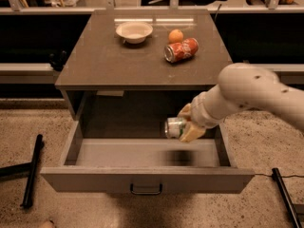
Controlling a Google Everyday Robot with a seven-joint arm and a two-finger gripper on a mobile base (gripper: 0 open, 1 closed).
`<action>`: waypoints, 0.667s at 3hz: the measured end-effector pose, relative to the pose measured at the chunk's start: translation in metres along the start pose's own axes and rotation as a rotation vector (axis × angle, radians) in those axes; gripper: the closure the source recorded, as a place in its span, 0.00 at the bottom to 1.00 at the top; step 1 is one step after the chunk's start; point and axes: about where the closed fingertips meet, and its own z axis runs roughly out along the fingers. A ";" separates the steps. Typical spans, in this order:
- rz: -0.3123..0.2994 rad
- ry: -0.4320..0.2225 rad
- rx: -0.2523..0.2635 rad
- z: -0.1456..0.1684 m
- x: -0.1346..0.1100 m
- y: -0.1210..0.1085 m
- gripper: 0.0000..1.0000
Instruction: Pick 7up can from top drawer and place on counter
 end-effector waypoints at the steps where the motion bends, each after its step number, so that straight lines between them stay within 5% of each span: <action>1: -0.074 -0.003 0.079 -0.069 -0.006 0.000 1.00; 2: -0.073 -0.003 0.079 -0.068 -0.007 0.000 1.00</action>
Offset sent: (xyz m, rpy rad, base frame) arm -0.0155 -0.0199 0.0536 -0.0020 -0.0858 0.0222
